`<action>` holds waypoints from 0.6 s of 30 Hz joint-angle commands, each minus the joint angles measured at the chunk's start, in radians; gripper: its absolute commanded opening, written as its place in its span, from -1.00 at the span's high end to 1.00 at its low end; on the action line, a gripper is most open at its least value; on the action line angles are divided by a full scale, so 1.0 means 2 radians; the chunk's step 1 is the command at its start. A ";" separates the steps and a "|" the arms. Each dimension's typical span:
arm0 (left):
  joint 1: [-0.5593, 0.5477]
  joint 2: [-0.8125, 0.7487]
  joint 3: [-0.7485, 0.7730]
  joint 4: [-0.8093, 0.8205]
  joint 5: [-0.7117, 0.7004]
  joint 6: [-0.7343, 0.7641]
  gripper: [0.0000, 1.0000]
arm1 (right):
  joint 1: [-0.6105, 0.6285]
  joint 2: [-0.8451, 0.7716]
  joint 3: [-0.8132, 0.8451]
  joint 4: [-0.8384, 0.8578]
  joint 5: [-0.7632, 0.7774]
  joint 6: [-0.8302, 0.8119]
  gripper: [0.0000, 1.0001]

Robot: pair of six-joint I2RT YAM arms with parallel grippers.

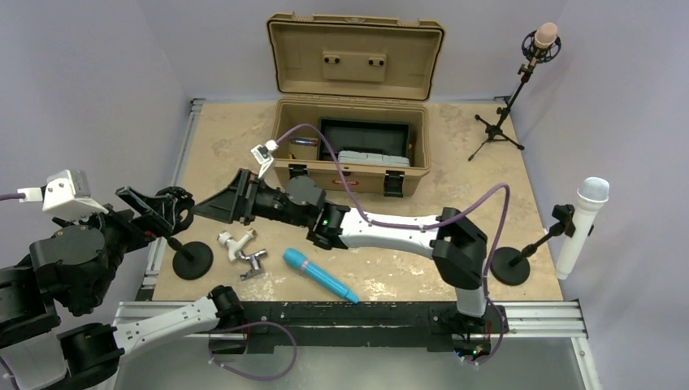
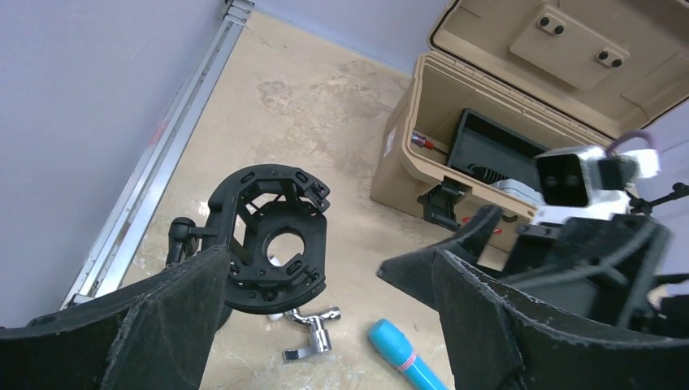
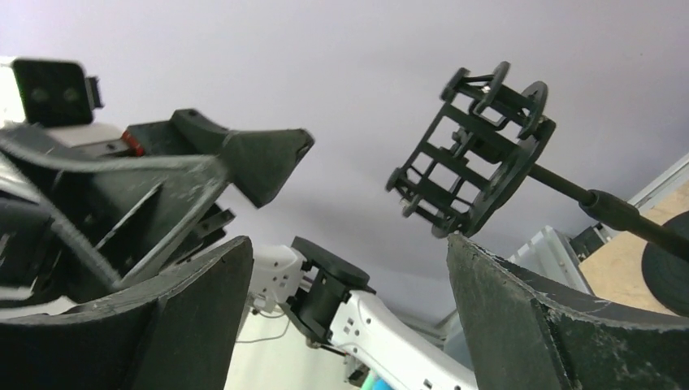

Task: Remove the microphone from the stand

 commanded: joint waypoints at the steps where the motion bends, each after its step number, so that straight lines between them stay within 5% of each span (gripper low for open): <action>1: -0.002 -0.007 -0.003 -0.088 0.009 -0.004 -0.82 | 0.008 0.047 0.059 -0.009 0.009 0.047 -0.74; 18: -0.002 -0.029 -0.047 -0.094 0.014 -0.026 -0.81 | 0.019 0.171 0.198 -0.067 0.031 0.038 -0.36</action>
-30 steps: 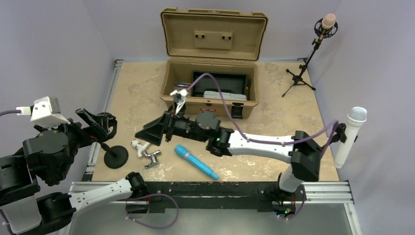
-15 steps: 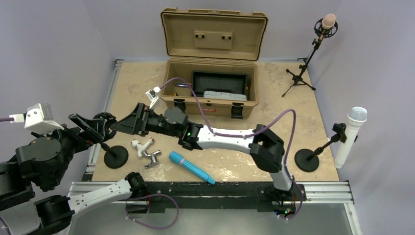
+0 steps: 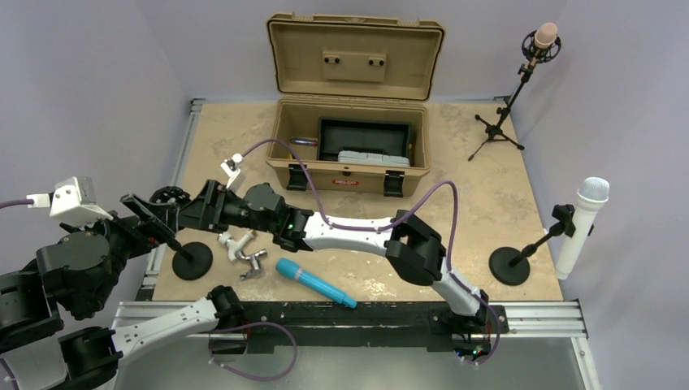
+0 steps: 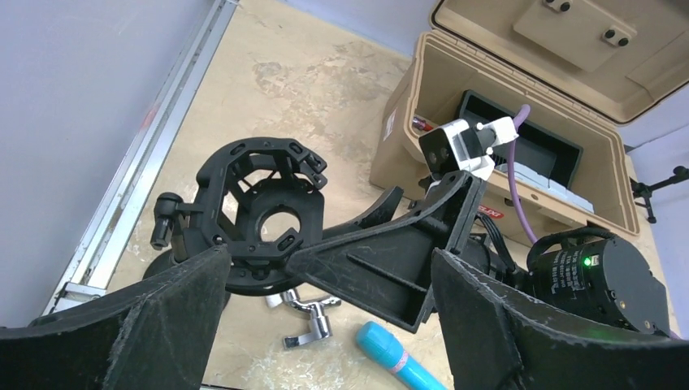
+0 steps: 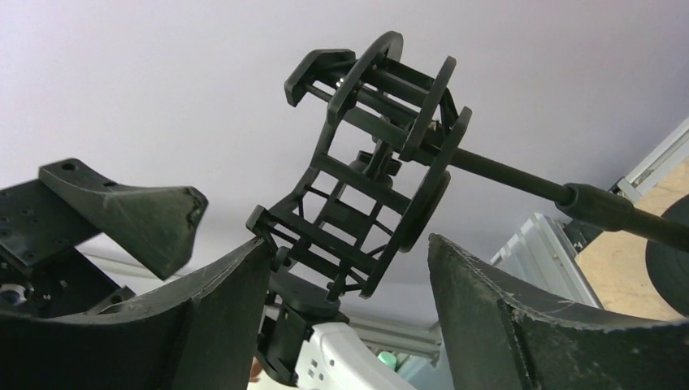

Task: Remove the microphone from the stand

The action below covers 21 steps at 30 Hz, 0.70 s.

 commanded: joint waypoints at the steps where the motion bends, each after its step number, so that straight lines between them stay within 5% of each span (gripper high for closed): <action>1: -0.002 0.000 -0.018 -0.096 -0.007 -0.020 -0.81 | 0.002 0.013 0.040 -0.014 0.019 -0.006 -0.35; 9: -0.002 0.005 -0.032 -0.107 -0.019 -0.041 -0.80 | 0.001 0.021 0.055 -0.026 0.030 -0.026 -0.33; 21: -0.002 0.034 -0.044 -0.106 -0.046 -0.069 -0.94 | -0.029 0.006 0.017 0.029 -0.048 -0.081 0.24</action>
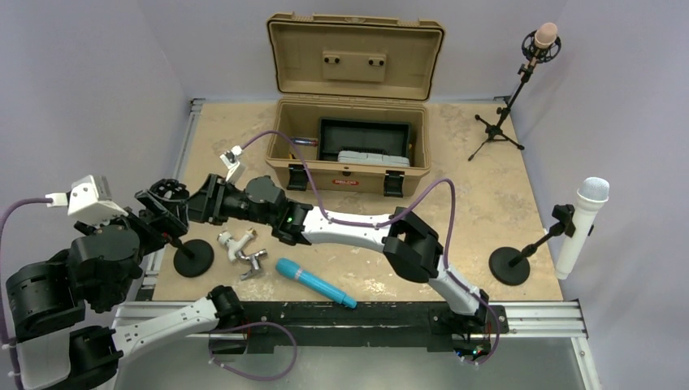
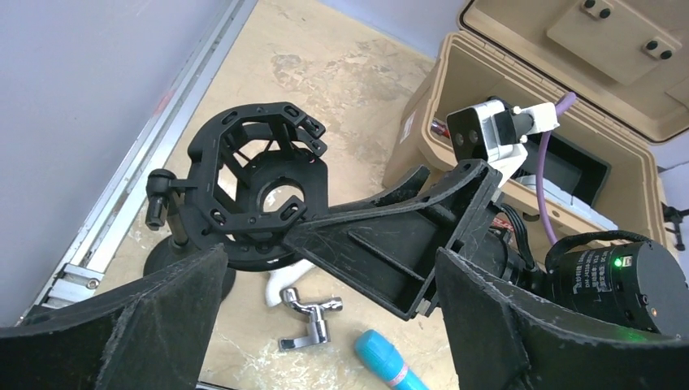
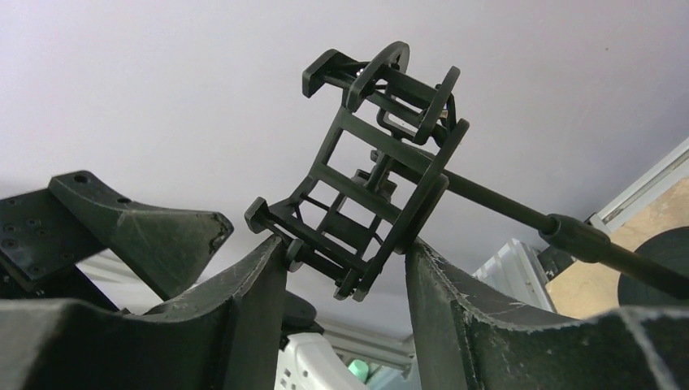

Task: Remove the microphone from the stand

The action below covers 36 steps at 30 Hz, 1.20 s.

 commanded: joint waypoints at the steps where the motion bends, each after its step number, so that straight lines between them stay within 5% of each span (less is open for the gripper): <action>1: -0.002 0.038 0.006 -0.100 -0.020 -0.012 -0.97 | -0.020 -0.012 -0.022 0.042 -0.053 -0.050 0.30; 11: 0.022 0.115 0.056 -0.003 0.021 0.096 -1.00 | -0.054 0.002 -0.002 0.044 -0.137 -0.092 0.35; 17: 0.207 0.138 0.034 0.097 0.191 0.209 -1.00 | -0.071 0.015 0.031 0.028 -0.174 -0.118 0.30; 24: 0.287 0.133 0.064 0.105 0.150 0.198 -1.00 | -0.091 0.031 0.059 0.015 -0.212 -0.126 0.13; 28: 0.346 0.135 0.060 0.108 0.152 0.192 -1.00 | -0.096 0.027 0.059 0.015 -0.229 -0.136 -0.14; 36: 0.555 0.136 0.042 0.123 0.228 0.211 -1.00 | -0.102 0.016 0.063 0.013 -0.252 -0.144 -0.65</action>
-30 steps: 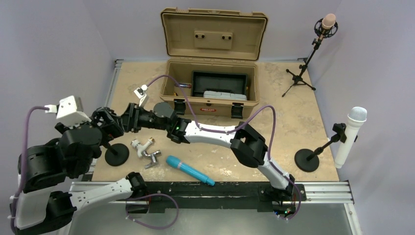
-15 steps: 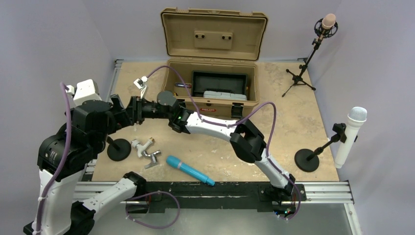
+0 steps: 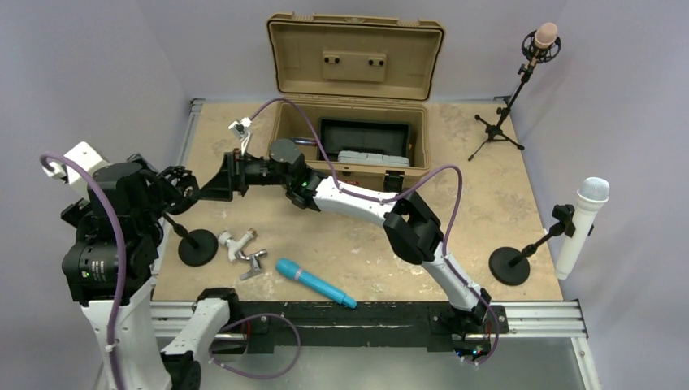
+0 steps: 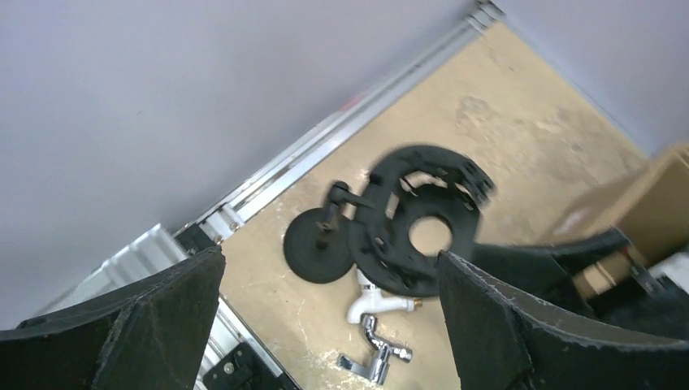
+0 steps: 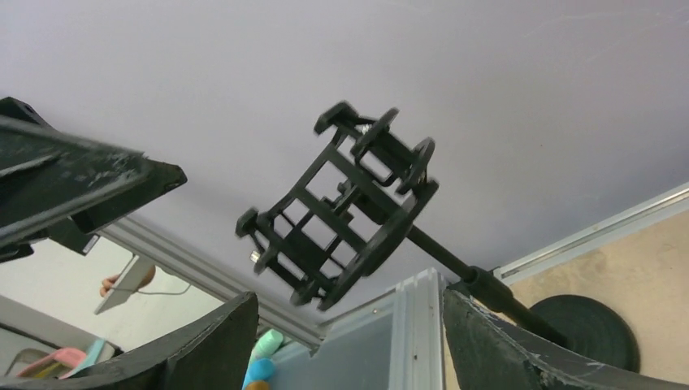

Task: Remove the microphone from the stand

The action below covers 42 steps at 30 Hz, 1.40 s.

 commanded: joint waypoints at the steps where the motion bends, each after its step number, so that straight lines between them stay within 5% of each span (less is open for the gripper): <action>1: 0.118 0.006 -0.014 0.034 0.076 0.026 -0.99 | -0.006 -0.014 0.026 0.005 -0.026 -0.022 -0.68; 3: 0.171 0.013 -0.028 0.032 0.121 0.024 -0.97 | -0.007 -0.016 0.030 0.002 -0.032 -0.021 -0.74; 9: 0.211 -0.019 -0.056 0.038 0.083 -0.002 -0.92 | -0.019 -0.050 0.013 -0.001 -0.041 -0.026 -0.78; 14: 0.217 -0.017 -0.079 0.041 0.043 -0.023 -0.67 | -0.028 -0.101 -0.021 -0.025 -0.033 -0.051 -0.78; 20: 0.217 -0.033 -0.127 0.047 -0.002 -0.057 -0.64 | -0.047 -0.163 -0.084 -0.060 -0.018 -0.083 -0.77; 42: 0.223 0.030 -0.136 0.120 0.103 0.008 -0.33 | -0.051 -0.243 -0.179 -0.090 0.043 -0.118 -0.75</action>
